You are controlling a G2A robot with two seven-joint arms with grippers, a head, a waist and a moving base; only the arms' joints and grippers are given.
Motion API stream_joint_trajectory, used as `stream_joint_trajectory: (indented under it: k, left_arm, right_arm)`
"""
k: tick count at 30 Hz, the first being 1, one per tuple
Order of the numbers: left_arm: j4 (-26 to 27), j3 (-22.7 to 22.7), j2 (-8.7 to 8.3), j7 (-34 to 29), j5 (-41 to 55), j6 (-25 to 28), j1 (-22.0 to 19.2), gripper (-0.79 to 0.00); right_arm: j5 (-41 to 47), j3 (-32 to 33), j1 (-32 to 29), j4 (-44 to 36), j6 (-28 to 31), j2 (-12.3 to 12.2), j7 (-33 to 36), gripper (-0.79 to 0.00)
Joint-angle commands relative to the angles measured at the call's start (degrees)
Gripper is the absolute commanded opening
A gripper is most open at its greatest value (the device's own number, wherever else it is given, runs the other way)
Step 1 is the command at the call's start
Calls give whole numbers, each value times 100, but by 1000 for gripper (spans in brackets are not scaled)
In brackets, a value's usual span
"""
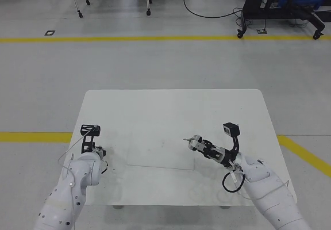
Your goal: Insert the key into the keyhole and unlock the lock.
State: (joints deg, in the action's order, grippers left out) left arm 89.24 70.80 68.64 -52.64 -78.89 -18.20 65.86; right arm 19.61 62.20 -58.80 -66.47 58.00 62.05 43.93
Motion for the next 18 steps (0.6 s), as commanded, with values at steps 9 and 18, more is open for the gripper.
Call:
stream_joint_trajectory:
  k: [9,18]
  left_arm:
    - [-25,38,50,140,26,96,-10,-785]
    - [135,313,76,766,606,424,119,-785]
  right_arm:
    - [0,0,0,0,0,0,0,-785]
    - [0,0,0,0,0,0,0,-785]
